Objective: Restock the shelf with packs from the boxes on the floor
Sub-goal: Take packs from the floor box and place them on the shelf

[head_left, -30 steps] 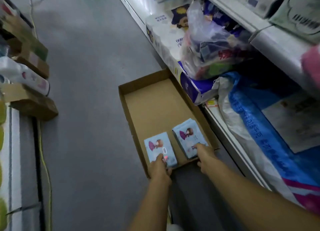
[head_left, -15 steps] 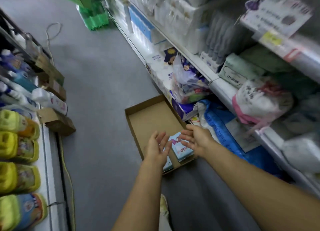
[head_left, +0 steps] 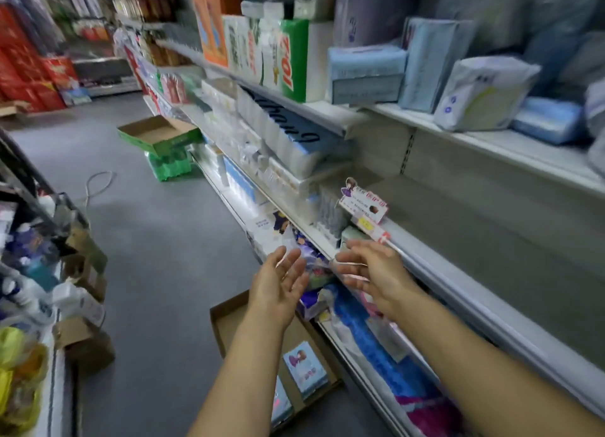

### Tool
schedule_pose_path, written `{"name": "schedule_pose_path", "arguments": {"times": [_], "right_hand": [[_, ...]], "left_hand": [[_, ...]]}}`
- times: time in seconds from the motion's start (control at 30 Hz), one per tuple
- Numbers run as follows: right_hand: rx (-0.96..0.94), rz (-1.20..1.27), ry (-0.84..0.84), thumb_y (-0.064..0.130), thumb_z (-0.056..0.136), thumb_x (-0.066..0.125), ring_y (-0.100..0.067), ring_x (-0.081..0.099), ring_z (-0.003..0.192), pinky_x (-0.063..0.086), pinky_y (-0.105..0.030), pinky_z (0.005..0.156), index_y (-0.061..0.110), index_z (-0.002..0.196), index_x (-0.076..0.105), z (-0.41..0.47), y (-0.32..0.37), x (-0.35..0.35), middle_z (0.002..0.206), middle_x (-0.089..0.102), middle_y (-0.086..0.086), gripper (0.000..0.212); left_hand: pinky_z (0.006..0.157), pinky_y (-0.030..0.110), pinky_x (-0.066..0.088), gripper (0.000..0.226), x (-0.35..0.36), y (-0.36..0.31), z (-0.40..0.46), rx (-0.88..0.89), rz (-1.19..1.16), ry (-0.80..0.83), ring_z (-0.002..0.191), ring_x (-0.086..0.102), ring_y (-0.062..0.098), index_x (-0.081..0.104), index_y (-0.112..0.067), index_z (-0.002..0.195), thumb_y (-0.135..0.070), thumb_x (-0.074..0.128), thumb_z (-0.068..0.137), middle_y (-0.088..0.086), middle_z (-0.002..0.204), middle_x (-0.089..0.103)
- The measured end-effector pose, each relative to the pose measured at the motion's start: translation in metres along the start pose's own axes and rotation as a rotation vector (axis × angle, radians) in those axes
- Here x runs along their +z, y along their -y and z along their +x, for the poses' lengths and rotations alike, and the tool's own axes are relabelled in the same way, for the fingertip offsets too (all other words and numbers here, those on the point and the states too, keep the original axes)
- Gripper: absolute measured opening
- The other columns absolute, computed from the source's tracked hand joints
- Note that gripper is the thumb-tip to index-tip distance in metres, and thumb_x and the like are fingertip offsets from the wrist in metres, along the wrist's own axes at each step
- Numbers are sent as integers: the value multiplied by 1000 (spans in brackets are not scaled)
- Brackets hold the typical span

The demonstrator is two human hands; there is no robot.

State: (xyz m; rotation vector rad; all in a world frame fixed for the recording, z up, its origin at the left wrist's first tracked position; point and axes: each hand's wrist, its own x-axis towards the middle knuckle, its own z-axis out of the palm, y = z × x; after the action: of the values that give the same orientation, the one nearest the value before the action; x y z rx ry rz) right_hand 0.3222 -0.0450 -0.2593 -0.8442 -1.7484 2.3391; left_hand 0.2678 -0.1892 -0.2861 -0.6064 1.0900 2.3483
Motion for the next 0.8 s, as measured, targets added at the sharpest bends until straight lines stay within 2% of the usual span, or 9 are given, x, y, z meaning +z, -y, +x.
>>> {"name": "schedule_pose_path", "arguments": {"times": [0.07, 0.17, 0.3, 0.37, 0.53, 0.63, 0.7, 0.77, 0.8], "right_hand": [[-64, -13, -11, 8, 97, 49, -19, 62, 62, 46, -26, 56, 8, 105, 62, -17, 32, -11, 85, 68, -13, 15], [-188, -47, -43, 6, 96, 49, -20, 61, 64, 45, -27, 56, 9, 102, 63, -37, 79, -28, 84, 69, -13, 16], [-325, -73, -95, 3, 96, 47, -18, 60, 61, 45, -24, 52, 9, 99, 62, -51, 128, -38, 79, 69, -11, 17], [-370, -101, -121, 3, 96, 48, -16, 61, 60, 47, -22, 51, 9, 99, 63, -54, 144, -39, 76, 70, -7, 17], [-499, -219, -229, 2, 92, 53, -15, 63, 64, 46, -24, 59, 13, 98, 64, -51, 178, -38, 83, 72, -7, 16], [-574, -376, -371, 5, 89, 59, -16, 65, 73, 49, -22, 62, 24, 93, 63, -46, 195, -44, 88, 70, -4, 19], [-677, -527, -507, 10, 86, 61, -16, 63, 82, 53, -32, 74, 28, 92, 61, -45, 206, -51, 86, 66, 6, 20], [-738, -765, -681, 18, 84, 63, -16, 60, 93, 50, -40, 85, 30, 101, 61, -50, 214, -60, 92, 63, 13, 21], [-736, -922, -796, 23, 83, 64, -18, 55, 102, 46, -40, 89, 28, 110, 60, -54, 219, -66, 102, 62, 10, 27]], "left_hand": [[78, 32, 52, 20, 27, -9, -15, 13, 18, 54, 87, 65, 16, 62, -13, 115, -22, 55, 99, 3, 99, 69], [73, 29, 52, 18, 76, -25, -38, 44, 89, 152, 84, 64, 15, 64, -8, 106, -22, 57, 97, 4, 96, 68], [72, 30, 54, 13, 133, -46, -54, 145, 182, 261, 81, 67, 15, 66, -13, 100, -23, 58, 98, 1, 91, 73], [72, 31, 55, 13, 155, -53, -56, 191, 237, 322, 78, 68, 14, 65, -15, 104, -24, 59, 97, -1, 85, 75], [72, 31, 55, 22, 204, -68, -49, 266, 377, 458, 80, 68, 16, 64, -14, 115, -18, 61, 94, 1, 92, 74], [73, 30, 55, 24, 233, -71, -46, 292, 462, 541, 81, 66, 16, 61, -15, 115, -13, 66, 91, 2, 93, 72], [76, 31, 53, 34, 253, -68, -42, 343, 553, 584, 87, 64, 15, 57, -14, 122, -13, 68, 90, 3, 102, 67], [87, 33, 51, 46, 270, -61, -38, 443, 686, 623, 100, 60, 14, 51, -15, 130, -15, 70, 88, 2, 116, 60], [92, 33, 47, 54, 278, -56, -35, 492, 752, 645, 107, 56, 14, 46, -16, 135, -16, 72, 87, 0, 122, 55]]}}
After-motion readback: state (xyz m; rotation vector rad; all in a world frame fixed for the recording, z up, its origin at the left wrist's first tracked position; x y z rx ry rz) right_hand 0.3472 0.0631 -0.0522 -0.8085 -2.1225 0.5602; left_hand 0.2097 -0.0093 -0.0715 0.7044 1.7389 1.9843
